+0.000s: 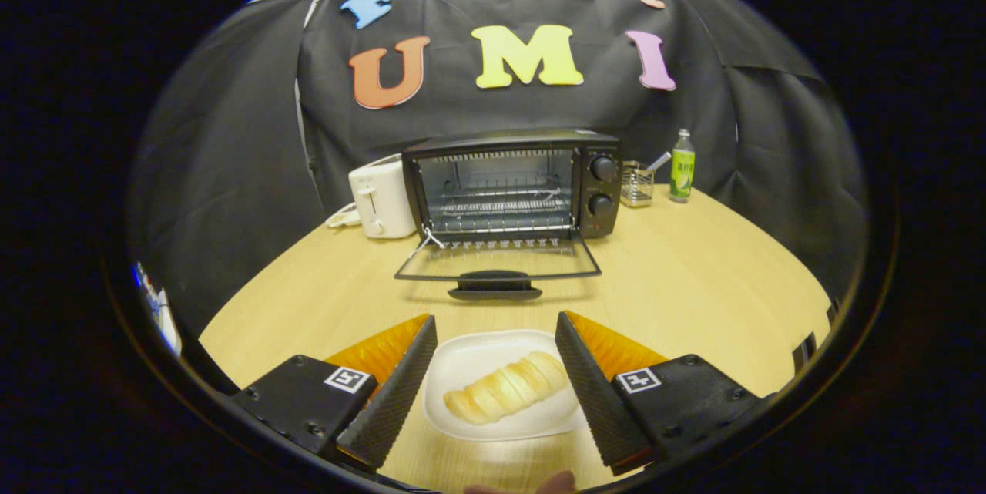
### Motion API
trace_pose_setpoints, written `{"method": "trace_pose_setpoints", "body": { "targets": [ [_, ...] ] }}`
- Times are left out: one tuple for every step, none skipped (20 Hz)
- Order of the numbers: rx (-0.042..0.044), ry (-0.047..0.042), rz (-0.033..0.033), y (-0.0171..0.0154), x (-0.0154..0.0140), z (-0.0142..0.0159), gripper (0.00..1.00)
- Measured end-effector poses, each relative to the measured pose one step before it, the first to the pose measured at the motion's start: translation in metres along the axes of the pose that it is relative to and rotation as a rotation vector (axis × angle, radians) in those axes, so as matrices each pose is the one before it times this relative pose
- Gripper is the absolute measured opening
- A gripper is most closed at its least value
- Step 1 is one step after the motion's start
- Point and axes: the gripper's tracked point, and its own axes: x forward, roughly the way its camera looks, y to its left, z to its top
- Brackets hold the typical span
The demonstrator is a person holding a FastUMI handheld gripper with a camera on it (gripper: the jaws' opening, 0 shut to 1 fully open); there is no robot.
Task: Open the toaster oven, put the food inside, and close the toaster oven door.
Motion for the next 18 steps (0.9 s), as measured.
{"method": "trace_pose_setpoints", "body": {
  "targets": [
    [0.0036,0.02306,-0.00743,-0.00184,0.00327,-0.01151,1.0],
    [-0.00303,0.02216,-0.00585,-0.00126,0.00365,-0.00949,1.0],
    [-0.00465,0.02084,-0.00479,-0.00074,0.00405,-0.00742,1.0],
    [-0.00351,0.02466,-0.002,0.00055,0.00346,-0.0096,1.0],
    [0.0031,0.02304,-0.00361,0.00018,0.00368,-0.00684,1.0],
    [-0.00216,0.00664,-0.00843,-0.00141,0.00284,-0.00255,1.0],
    [-0.00568,0.01382,-0.00465,-0.0004,0.00378,-0.00335,1.0],
    [-0.00662,0.01984,-0.00442,-0.00088,0.00458,-0.00548,0.99],
    [-0.02546,0.00304,-0.00377,-0.00075,0.00219,-0.00052,0.97],
    [-0.03447,-0.00323,-0.00797,-0.00218,0.00099,-0.0003,0.96],
    [-0.02625,-0.00327,-0.00771,-0.00068,0.00106,-0.00081,0.92],
    [-0.01236,-0.00397,-0.0075,-0.00096,0.00156,0.00169,0.87],
    [0.00338,-0.0035,-0.00386,-0.00067,-0.00239,-0.00067,0.79],
    [0.00927,-0.00322,-0.00268,-0.00129,0.00004,0.00048,0.71],
    [0.00831,-0.00371,-0.00404,-0.00198,0.00006,0.00134,0.61],
    [0.00768,-0.00556,-0.00217,-0.00165,0.0013,0.00132,0.52],
    [0.00703,-0.00222,-0.00109,-0.00128,-0.00201,-0.00012,0.37],
    [-0.00272,-0.00059,-0.00274,-0.00155,-0.00079,0.00135,0.29]
  ]
}}
